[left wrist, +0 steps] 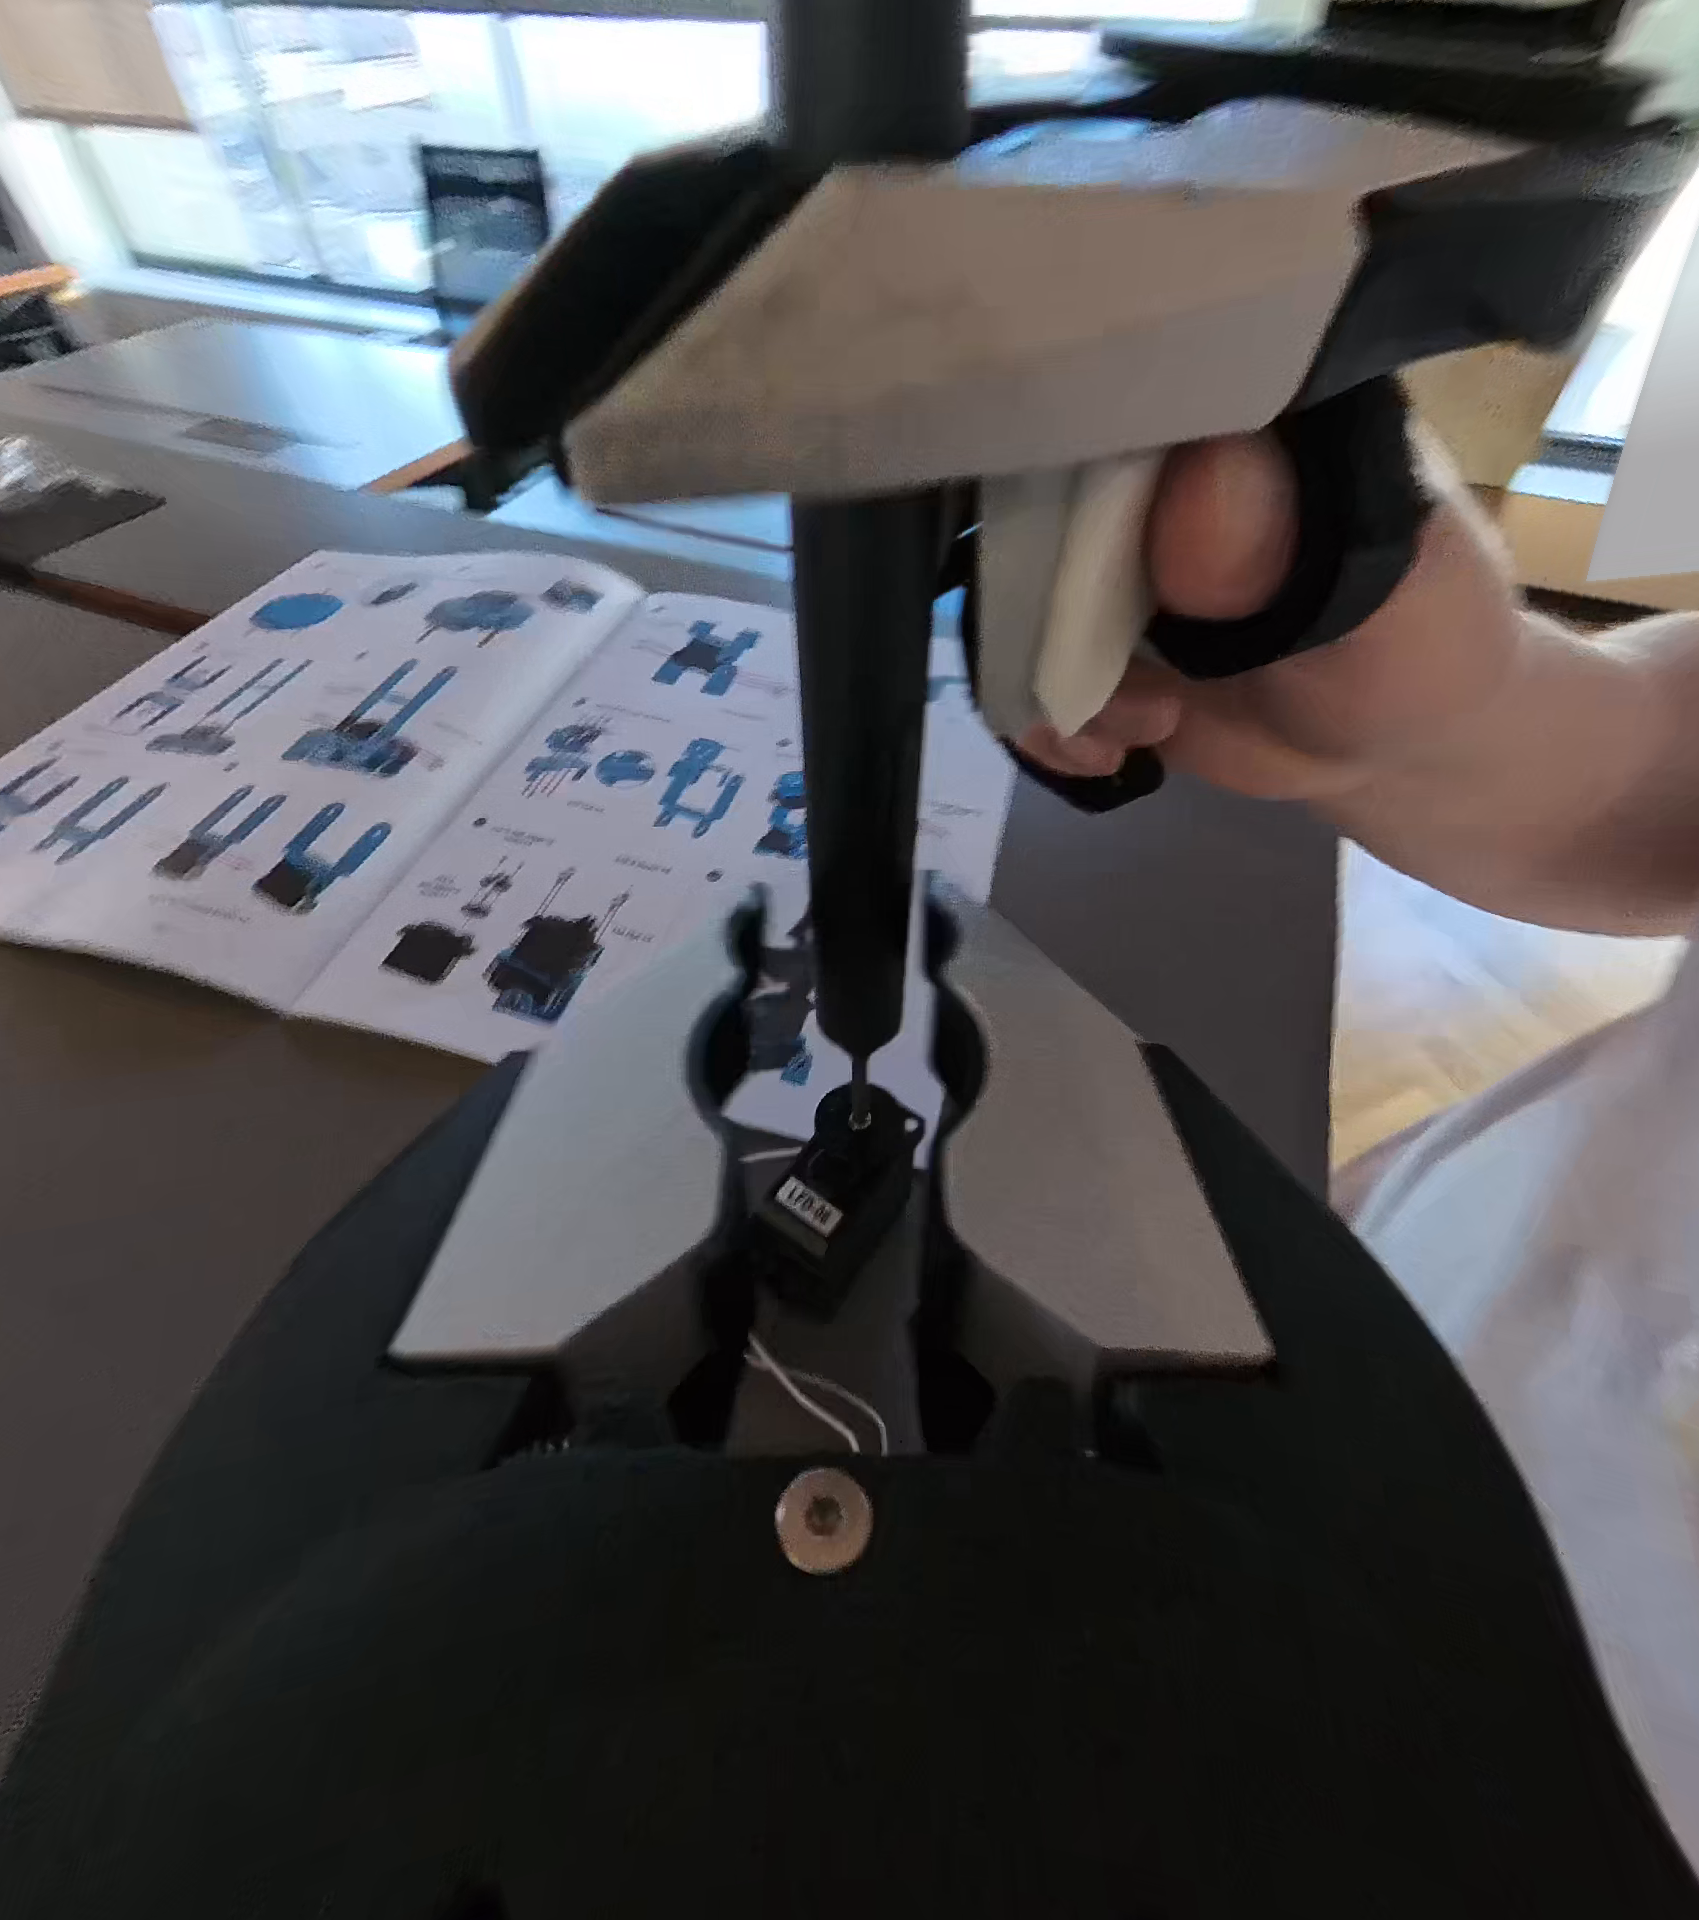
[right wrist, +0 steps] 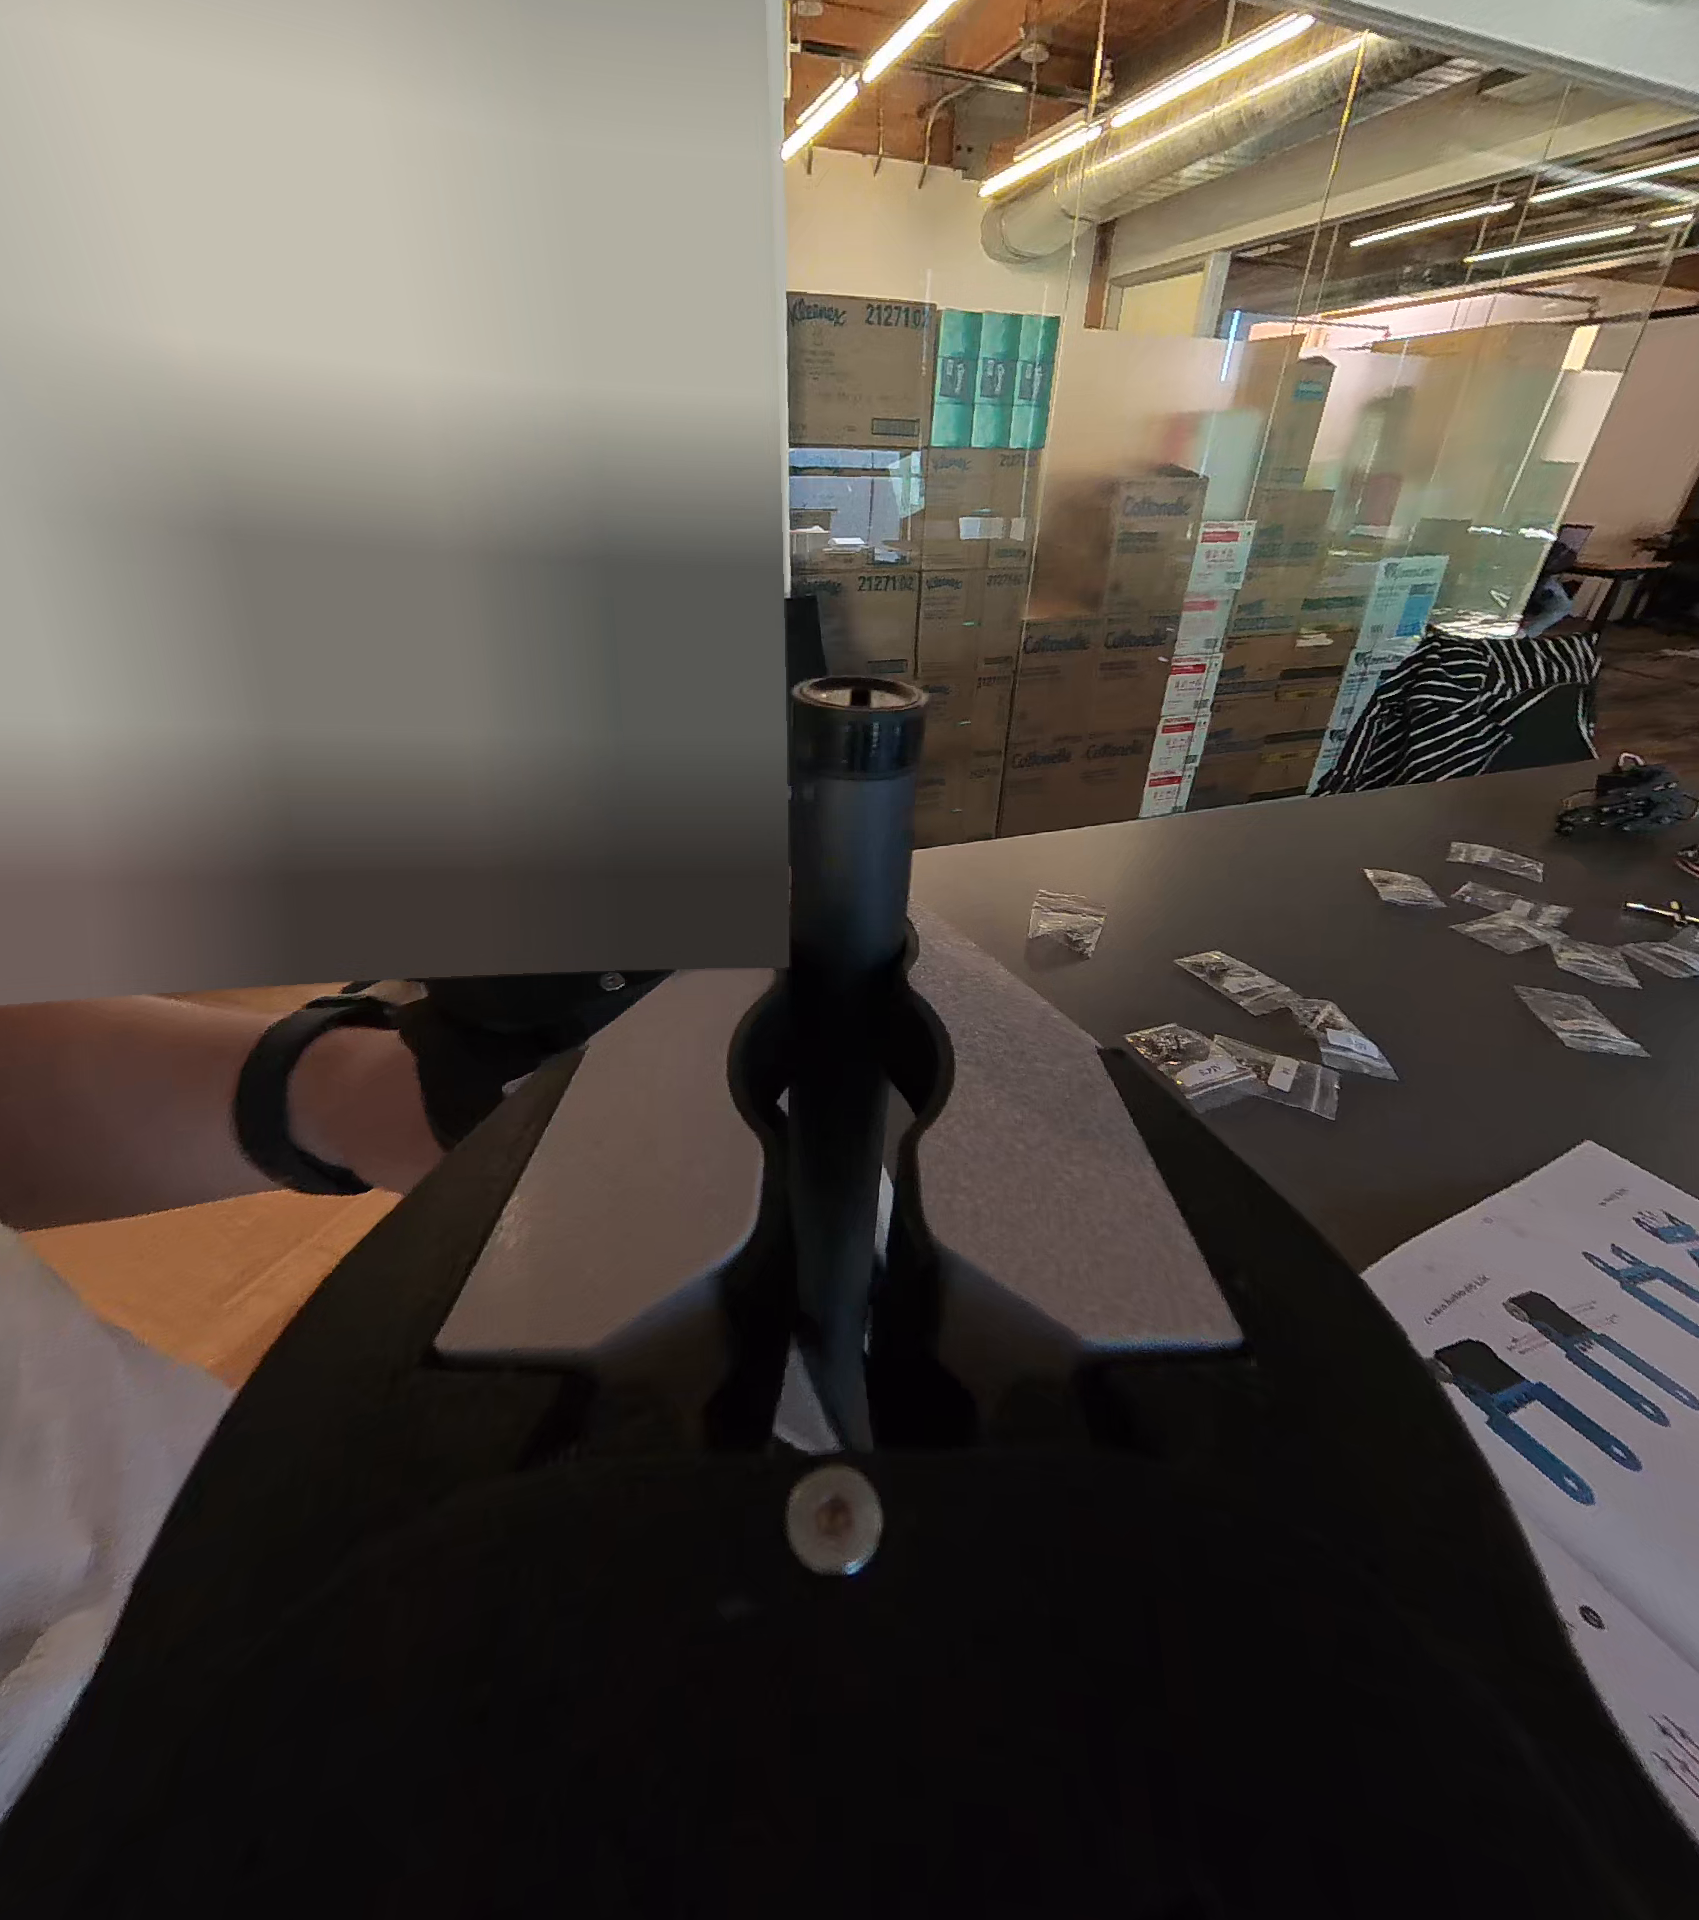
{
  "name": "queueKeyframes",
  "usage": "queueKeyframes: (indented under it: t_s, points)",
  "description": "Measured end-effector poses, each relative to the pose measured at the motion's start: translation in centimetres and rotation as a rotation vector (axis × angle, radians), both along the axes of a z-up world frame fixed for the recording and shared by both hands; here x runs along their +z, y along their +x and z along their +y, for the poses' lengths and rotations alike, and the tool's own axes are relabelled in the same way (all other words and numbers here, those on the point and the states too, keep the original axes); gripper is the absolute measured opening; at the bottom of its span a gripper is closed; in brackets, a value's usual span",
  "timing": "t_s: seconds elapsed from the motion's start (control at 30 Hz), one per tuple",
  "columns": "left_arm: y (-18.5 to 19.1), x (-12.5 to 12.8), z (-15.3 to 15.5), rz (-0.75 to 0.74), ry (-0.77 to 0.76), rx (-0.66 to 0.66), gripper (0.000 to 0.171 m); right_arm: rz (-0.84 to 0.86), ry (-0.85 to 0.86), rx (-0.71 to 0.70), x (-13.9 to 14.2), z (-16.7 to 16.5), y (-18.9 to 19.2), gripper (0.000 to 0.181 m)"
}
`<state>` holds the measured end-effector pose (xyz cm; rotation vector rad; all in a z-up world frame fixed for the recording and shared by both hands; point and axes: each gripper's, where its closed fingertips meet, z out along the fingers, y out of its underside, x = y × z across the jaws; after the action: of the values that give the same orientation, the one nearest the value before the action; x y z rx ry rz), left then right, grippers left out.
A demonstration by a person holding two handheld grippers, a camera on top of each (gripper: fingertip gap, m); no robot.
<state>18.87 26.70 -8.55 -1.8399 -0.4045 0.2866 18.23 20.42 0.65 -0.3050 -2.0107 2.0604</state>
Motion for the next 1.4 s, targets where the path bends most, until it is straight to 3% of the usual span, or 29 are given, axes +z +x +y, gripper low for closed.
queueKeyframes:
  t_s: [0.03,0.07,0.17,0.27,0.33,0.43,0.53,0.6,0.73,1.03,1.4]
  points:
    - [-0.3,-0.5,-0.5,-0.015,-0.009,0.062,0.053,0.004,0.002,-0.014,0.0,0.1,-0.1,0.007]
    - [-0.3,-1.1,-1.0,-0.037,-0.024,0.127,0.068,0.008,-0.001,-0.024,0.0,0.2,-0.1,0.007]
    - [0.1,-3.3,-2.7,-0.095,-0.053,0.329,0.07,0.001,-0.025,-0.051,0.1,0.5,-0.1,0.007]
    - [-0.3,-5.8,-3.6,-0.111,-0.147,0.497,0.084,0.006,-0.034,-0.083,0.1,0.5,-0.4,0.008]
    - [-0.7,-7.0,-3.1,-0.131,-0.174,0.539,0.087,0.005,-0.032,-0.088,0.1,0.3,-0.5,0.008]
    - [-0.6,-8.2,-2.0,-0.236,-0.161,0.527,0.089,0.013,-0.027,-0.111,0.2,0.2,-0.8,0.009]
    - [-0.7,-8.5,-1.8,-0.297,-0.131,0.523,0.077,0.01,-0.042,-0.121,0.2,0.3,-0.8,0.008]
    - [-0.9,-8.8,-1.7,-0.316,-0.139,0.519,0.064,0.012,-0.052,-0.128,0.3,0.3,-0.7,0.007]
    - [-0.8,-9.1,-1.6,-0.315,-0.169,0.516,0.064,0.019,-0.042,-0.117,0.2,0.2,-0.4,0.007]
    - [-0.7,-9.1,-1.4,-0.318,-0.176,0.394,0.064,-0.012,0.009,0.098,0.0,-1.0,1.4,0.007]
    - [-0.3,-9.2,-1.1,-0.339,-0.179,0.263,0.062,-0.082,0.016,0.321,-0.1,-0.1,1.4,0.008]
